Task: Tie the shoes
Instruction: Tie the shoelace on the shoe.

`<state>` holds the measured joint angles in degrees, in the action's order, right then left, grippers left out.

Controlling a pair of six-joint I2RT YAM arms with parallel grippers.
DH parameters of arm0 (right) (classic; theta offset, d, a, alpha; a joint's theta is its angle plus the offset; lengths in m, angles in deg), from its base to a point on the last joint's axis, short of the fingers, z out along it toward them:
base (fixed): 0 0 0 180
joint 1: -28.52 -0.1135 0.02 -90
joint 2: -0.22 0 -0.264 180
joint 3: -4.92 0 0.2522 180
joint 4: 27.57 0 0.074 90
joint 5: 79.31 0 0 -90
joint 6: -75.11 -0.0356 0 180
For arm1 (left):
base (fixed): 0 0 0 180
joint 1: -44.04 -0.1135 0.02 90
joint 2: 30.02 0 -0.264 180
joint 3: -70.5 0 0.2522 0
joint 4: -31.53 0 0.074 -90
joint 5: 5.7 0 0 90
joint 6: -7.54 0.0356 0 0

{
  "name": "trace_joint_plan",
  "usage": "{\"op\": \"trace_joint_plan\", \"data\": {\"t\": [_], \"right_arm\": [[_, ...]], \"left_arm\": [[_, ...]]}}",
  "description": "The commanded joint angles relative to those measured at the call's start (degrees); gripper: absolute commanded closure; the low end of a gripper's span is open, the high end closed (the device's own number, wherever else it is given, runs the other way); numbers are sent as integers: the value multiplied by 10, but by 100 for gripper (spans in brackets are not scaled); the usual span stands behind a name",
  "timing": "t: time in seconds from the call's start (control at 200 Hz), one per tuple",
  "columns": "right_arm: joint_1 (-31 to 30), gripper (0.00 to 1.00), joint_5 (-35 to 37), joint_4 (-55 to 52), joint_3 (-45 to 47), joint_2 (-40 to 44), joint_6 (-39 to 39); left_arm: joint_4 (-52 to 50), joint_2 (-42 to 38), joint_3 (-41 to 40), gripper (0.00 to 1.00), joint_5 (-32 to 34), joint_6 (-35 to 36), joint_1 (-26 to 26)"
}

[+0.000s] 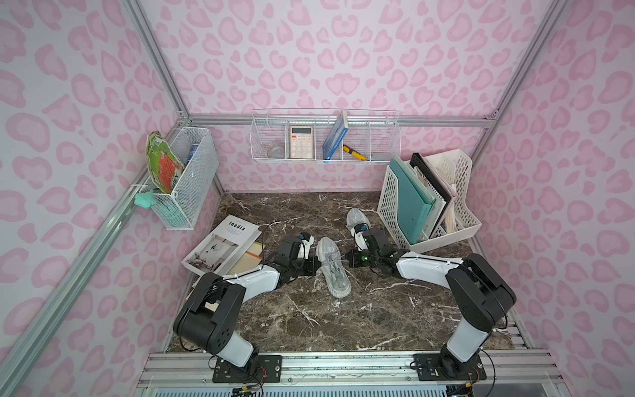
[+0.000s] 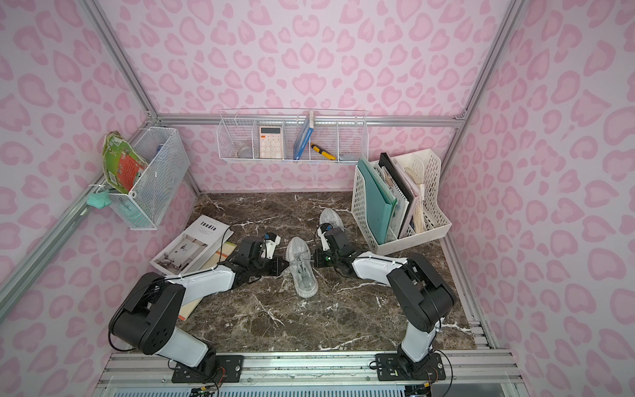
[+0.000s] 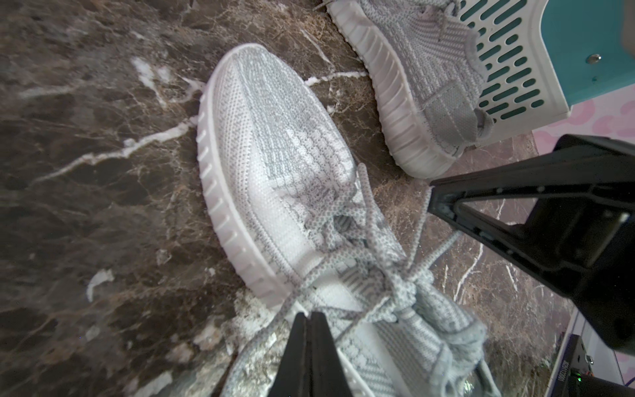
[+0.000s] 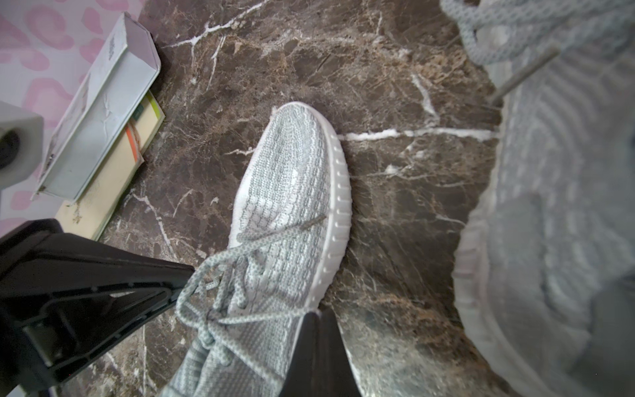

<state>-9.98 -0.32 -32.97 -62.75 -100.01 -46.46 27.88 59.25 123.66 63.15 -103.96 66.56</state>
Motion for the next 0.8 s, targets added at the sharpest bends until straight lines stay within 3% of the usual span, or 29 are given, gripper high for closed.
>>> {"op": "trace_joint_plan", "data": {"t": [0.0,0.795], "right_arm": [[-1,100,77,-26,-7,-1,20],[-3,100,196,-78,-9,-6,65]], "left_arm": [[-37,-2,-2,100,38,-7,-1],[-91,-7,-8,100,99,-19,0]]}}
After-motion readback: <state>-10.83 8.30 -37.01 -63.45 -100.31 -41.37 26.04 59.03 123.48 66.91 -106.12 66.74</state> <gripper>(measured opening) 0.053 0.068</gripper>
